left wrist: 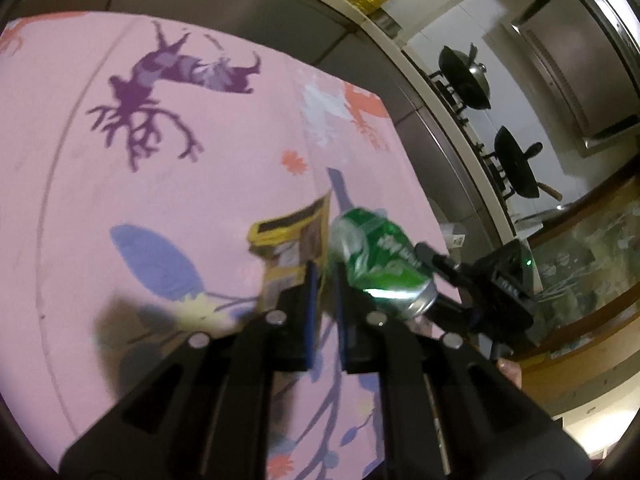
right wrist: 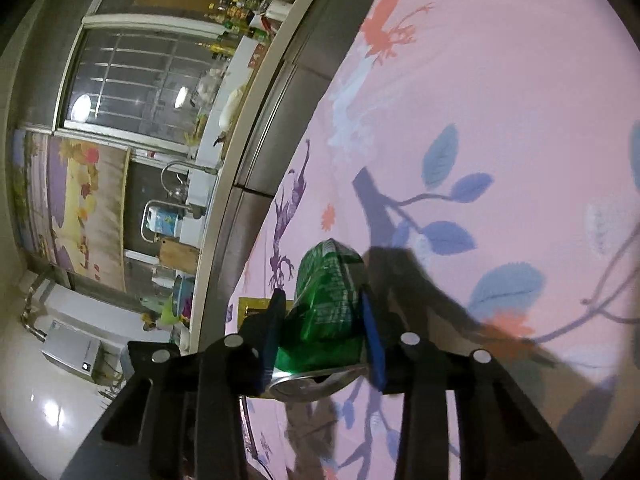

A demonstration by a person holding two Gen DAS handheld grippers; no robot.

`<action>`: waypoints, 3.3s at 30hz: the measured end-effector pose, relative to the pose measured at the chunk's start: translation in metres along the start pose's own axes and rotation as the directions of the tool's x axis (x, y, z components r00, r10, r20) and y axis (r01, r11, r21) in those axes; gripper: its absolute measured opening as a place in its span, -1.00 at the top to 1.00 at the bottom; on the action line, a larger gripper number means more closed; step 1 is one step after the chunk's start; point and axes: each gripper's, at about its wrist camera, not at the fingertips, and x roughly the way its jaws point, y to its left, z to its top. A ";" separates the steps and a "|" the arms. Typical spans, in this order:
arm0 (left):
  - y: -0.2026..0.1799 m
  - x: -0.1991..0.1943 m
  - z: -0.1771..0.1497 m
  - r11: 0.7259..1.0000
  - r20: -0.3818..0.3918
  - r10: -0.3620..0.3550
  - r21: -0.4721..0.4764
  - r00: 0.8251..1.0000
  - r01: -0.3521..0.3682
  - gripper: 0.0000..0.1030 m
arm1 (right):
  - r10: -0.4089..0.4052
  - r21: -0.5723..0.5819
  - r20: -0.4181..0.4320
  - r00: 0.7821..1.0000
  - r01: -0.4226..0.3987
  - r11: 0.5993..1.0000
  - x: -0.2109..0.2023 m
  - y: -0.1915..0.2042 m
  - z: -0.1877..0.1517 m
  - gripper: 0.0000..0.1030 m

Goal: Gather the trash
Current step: 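Raise the yellow packet and green can above the cloth with both grippers, then carry packet and can to the round bin and open both grippers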

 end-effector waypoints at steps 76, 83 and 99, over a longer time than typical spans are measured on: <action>-0.300 0.271 0.034 0.767 -0.238 0.035 0.629 0.971 0.127 0.97 | -0.129 0.008 0.427 0.895 0.139 0.990 -0.231 -0.110 0.115 0.91; -0.324 0.369 0.028 0.762 -0.309 0.114 0.637 0.944 0.116 0.97 | -0.188 -0.058 0.420 0.888 0.233 0.971 -0.225 -0.144 0.132 0.90; -0.307 0.365 0.024 0.768 -0.242 0.235 0.640 0.942 -0.027 -0.09 | -0.289 -0.036 0.432 0.854 0.336 0.941 -0.192 -0.149 0.123 -0.10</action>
